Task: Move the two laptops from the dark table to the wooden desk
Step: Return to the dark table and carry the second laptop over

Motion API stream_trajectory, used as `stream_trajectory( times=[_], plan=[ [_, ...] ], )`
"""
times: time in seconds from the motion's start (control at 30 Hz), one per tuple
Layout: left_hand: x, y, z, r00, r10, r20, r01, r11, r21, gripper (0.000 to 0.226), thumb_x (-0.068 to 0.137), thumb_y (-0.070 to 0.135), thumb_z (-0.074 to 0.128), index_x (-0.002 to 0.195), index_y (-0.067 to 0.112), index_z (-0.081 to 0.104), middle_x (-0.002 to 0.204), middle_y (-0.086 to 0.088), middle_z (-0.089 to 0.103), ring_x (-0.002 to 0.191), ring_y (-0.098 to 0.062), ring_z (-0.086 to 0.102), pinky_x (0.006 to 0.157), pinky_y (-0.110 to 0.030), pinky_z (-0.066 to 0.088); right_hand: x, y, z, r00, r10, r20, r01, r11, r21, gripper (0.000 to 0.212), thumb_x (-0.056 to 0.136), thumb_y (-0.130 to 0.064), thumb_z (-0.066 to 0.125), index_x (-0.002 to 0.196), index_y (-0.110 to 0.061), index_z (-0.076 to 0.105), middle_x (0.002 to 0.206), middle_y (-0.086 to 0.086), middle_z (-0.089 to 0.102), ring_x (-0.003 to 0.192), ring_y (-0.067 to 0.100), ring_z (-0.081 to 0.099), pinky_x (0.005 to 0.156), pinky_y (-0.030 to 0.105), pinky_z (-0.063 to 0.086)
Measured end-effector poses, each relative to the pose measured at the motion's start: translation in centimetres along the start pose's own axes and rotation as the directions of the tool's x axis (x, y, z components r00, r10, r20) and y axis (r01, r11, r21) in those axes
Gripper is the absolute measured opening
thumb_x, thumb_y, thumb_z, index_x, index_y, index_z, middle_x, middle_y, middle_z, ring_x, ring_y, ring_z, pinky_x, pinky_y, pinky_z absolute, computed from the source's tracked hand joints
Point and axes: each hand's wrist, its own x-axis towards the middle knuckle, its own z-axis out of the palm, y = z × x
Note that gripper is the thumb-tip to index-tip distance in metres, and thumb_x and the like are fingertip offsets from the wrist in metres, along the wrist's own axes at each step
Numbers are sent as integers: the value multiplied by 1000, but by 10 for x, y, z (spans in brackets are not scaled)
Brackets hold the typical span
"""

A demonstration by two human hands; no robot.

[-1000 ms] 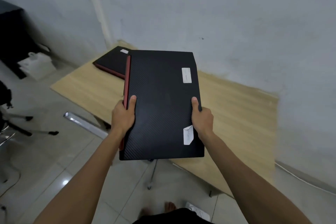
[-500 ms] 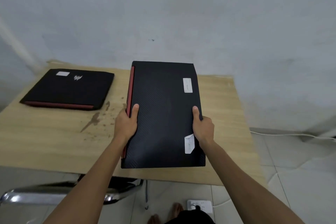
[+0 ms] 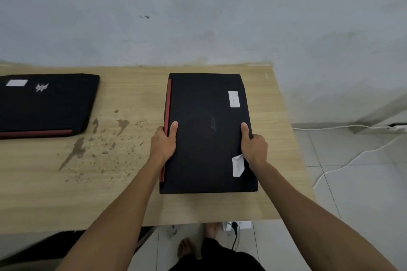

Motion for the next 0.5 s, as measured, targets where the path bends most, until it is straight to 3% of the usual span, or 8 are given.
stream_trajectory(
  times=[0.17,0.5],
  plan=[
    [27,4,20,999,-40,34,37,997,63,69,93,65,37,115,3,58,110,-12,64,91,-26,58,77,-35,46,35,-4,4,999,29,27,-28,998,-53,78,94,-74,37,91,-2,68,88,9,68,83,29,65,82,44,55],
    [68,2,47,992,-88,87,73,985,156,70,95,63,35,115,-1,56,109,-15,63,91,-27,57,77,-34,43,78,-1,19,995,104,12,-101,985,-137,74,94,-75,35,91,-7,64,86,5,62,79,26,58,73,35,43]
  ],
)
